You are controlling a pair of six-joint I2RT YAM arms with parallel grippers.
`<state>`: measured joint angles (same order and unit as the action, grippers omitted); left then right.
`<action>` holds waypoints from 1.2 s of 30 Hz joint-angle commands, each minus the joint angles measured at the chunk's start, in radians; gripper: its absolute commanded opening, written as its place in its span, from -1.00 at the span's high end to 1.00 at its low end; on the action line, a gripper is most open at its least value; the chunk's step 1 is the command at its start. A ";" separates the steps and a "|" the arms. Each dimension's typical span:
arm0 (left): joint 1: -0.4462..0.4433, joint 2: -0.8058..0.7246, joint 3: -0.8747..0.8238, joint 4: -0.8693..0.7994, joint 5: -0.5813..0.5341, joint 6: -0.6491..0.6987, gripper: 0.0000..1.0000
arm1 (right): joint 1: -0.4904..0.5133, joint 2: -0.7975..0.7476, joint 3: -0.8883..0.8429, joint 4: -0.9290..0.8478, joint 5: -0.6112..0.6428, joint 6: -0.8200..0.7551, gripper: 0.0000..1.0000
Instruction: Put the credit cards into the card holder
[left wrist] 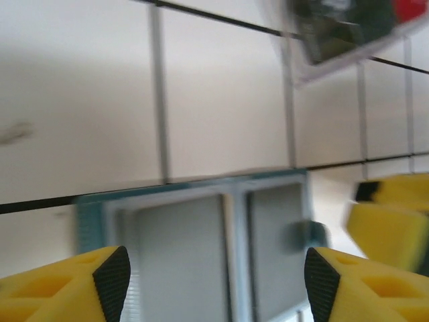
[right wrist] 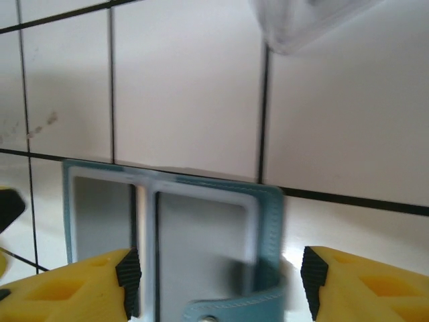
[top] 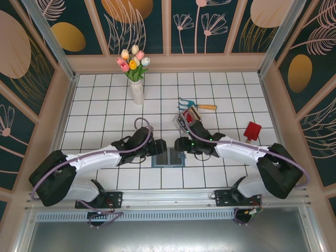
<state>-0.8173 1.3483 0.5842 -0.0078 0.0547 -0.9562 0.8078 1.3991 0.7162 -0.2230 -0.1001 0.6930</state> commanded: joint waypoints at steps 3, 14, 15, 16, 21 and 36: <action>0.041 0.019 -0.051 0.033 0.065 -0.030 -0.54 | 0.109 0.117 0.118 -0.203 0.229 0.028 -0.40; 0.052 0.093 -0.064 0.122 0.178 -0.033 -0.51 | 0.159 0.123 0.107 -0.256 0.292 0.081 -0.07; 0.053 0.100 -0.062 0.131 0.191 -0.036 -0.48 | 0.161 0.116 0.105 -0.255 0.292 0.083 0.02; 0.052 0.107 -0.063 0.142 0.202 -0.035 -0.47 | 0.161 0.110 0.103 -0.253 0.290 0.083 0.10; 0.052 0.120 -0.062 0.174 0.239 -0.040 -0.23 | 0.161 0.106 0.095 -0.239 0.276 0.081 0.41; 0.052 0.058 -0.094 0.304 0.312 -0.104 0.37 | 0.148 0.099 0.022 -0.121 0.202 0.095 0.81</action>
<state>-0.7601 1.4342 0.5011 0.2199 0.3214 -1.0374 0.9611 1.5211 0.7643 -0.3775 0.1295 0.7681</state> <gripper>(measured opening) 0.320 0.098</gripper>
